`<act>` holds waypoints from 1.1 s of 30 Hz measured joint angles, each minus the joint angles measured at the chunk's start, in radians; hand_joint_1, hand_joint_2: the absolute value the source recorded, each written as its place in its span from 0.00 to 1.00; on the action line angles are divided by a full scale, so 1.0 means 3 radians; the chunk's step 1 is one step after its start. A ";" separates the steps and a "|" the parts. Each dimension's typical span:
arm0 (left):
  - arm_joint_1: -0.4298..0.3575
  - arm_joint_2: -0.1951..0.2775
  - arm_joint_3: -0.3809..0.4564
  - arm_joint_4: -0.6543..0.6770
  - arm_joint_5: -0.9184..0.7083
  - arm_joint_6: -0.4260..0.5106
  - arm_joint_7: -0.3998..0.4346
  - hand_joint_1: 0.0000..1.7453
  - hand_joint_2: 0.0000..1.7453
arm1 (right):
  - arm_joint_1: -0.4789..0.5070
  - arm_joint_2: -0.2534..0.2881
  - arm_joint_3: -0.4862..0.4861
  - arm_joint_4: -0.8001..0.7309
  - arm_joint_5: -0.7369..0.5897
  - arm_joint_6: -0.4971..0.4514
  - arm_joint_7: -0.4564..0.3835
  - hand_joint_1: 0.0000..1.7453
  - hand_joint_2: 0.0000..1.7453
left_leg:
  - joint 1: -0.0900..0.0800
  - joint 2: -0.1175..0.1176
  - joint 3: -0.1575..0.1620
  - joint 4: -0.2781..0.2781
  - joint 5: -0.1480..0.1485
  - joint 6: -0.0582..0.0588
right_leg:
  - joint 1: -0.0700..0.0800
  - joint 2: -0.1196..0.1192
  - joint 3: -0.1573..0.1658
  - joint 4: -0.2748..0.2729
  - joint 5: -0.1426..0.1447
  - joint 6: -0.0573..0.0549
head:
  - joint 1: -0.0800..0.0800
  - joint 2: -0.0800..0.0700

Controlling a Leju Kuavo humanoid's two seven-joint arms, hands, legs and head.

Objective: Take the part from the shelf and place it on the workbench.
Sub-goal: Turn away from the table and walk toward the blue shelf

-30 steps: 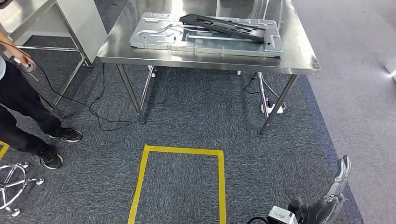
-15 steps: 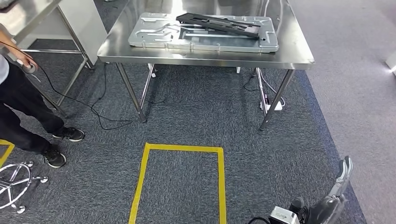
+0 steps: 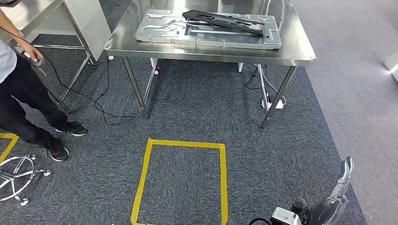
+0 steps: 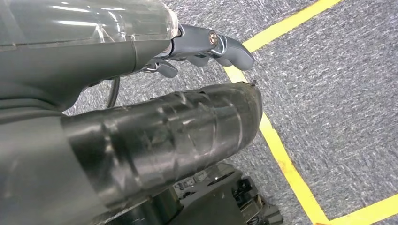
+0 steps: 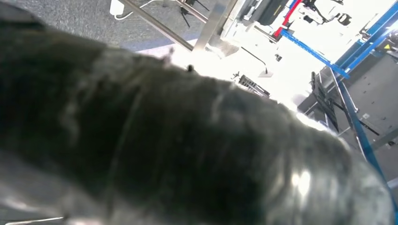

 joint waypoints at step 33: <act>0.0025 -0.0023 0.0096 0.0000 -0.0019 0.0032 0.0016 0.00 0.00 | -0.0195 0.0255 -0.1542 0.1356 -0.0694 0.1206 0.0011 0.00 0.00 | 0.0015 -0.0023 -0.0107 0.0002 0.0094 0.0030 | -0.0005 0.0056 -0.0060 0.0373 -0.0357 0.0016 | 0.0004 0.0000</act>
